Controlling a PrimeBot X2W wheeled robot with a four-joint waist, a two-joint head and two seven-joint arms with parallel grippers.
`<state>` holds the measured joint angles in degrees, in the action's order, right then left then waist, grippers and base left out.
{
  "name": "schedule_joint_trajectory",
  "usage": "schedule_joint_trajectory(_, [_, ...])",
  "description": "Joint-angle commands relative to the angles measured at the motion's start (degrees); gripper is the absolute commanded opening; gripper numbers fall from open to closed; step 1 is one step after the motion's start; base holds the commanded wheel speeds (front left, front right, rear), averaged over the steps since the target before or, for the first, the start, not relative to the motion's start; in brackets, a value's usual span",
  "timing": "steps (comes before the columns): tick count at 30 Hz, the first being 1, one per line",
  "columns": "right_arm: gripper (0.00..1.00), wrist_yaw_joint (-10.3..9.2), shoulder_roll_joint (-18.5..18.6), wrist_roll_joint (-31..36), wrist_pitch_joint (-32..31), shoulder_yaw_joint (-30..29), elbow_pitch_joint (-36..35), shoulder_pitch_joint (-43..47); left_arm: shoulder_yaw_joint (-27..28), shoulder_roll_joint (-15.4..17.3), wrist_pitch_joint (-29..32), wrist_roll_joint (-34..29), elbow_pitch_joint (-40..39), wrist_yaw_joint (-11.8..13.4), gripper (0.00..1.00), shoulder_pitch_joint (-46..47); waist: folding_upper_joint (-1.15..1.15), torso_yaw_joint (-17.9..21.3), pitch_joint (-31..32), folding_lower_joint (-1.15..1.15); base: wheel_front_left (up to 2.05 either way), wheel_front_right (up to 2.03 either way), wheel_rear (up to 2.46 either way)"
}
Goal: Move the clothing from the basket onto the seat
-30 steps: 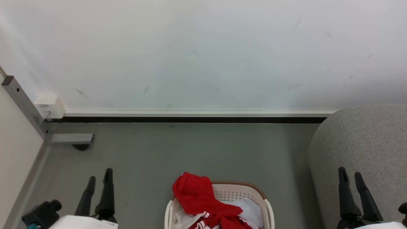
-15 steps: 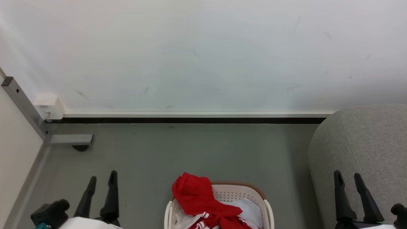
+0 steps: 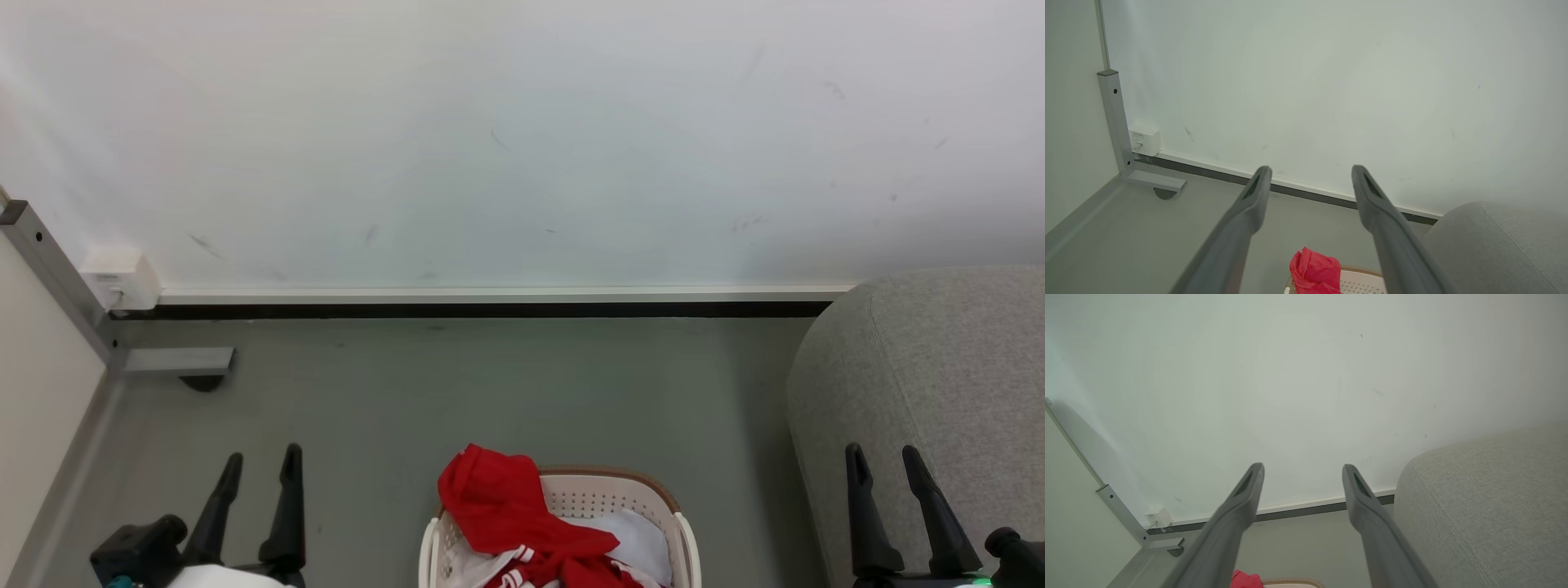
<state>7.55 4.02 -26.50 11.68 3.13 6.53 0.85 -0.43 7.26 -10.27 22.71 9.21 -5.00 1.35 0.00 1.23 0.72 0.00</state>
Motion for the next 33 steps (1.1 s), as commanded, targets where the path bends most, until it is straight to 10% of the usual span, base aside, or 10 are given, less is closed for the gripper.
schedule_joint_trajectory(1, [1.00, -0.08, 0.22, 1.66, 0.49, -0.33, -0.59, 0.08, 0.18, 0.50, -0.65, -1.41, -0.15, -0.17, 1.00, 0.42, 0.00, 0.03, 0.02, 0.00, 0.00, 0.00, 0.00])
schedule_joint_trajectory(33, [1.00, -0.11, -0.97, 14.27, 3.01, 0.41, -2.03, 1.74, 0.70, -0.58, -4.08, -16.75, -0.68, -1.48, 1.00, -0.74, 0.00, 0.49, 0.22, 0.00, 0.00, 0.00, 0.00])
